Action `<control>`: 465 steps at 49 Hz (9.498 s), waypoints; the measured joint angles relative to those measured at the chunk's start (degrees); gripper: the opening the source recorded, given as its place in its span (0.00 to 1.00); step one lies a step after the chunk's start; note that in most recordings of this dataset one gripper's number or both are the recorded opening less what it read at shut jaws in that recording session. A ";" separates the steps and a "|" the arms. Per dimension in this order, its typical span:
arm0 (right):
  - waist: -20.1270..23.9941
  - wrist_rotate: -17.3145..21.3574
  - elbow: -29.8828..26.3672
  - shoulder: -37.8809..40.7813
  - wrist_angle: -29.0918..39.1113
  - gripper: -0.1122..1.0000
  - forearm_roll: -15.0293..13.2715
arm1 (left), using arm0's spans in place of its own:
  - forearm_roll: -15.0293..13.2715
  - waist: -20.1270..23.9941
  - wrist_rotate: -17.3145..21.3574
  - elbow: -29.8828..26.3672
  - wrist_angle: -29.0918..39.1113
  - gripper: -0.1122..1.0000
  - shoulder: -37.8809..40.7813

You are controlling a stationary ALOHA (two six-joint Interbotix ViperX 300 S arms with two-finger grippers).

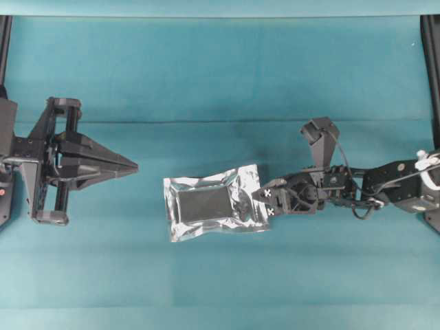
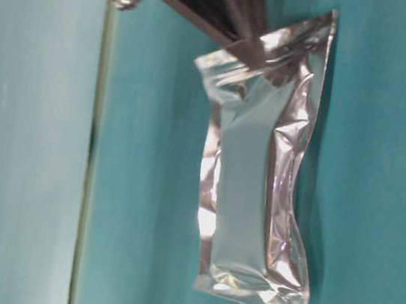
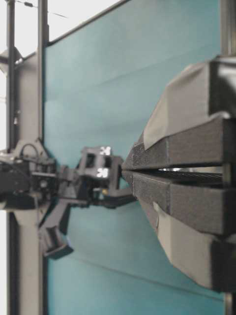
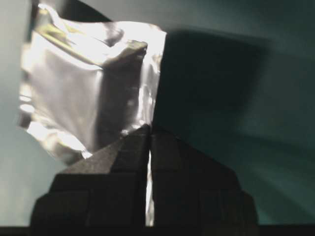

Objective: Hand over the silver zip bag and make it stand upright.
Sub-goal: 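Lift the bag with the right gripper and swing it upright, then hold the bag vertical while the left gripper approaches its left edge, then close the left gripper on the bag's lower left edge, then open the right gripper and retract it to the right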

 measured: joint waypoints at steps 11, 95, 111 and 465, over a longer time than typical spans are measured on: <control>-0.09 -1.76 -0.09 -5.89 3.96 0.11 -0.18 | 0.00 0.00 -0.09 0.00 0.09 0.11 0.00; -6.59 -56.25 -55.55 -0.18 95.01 0.11 -8.44 | 0.00 0.09 -0.44 2.11 2.55 0.11 -3.96; -6.59 -61.00 -60.38 2.72 98.35 0.11 -14.50 | 0.00 0.44 -1.85 3.69 2.55 0.12 -4.83; -3.78 -53.09 -31.73 -25.22 79.10 0.93 -19.51 | 0.00 2.72 -7.21 -9.32 -30.59 0.41 55.37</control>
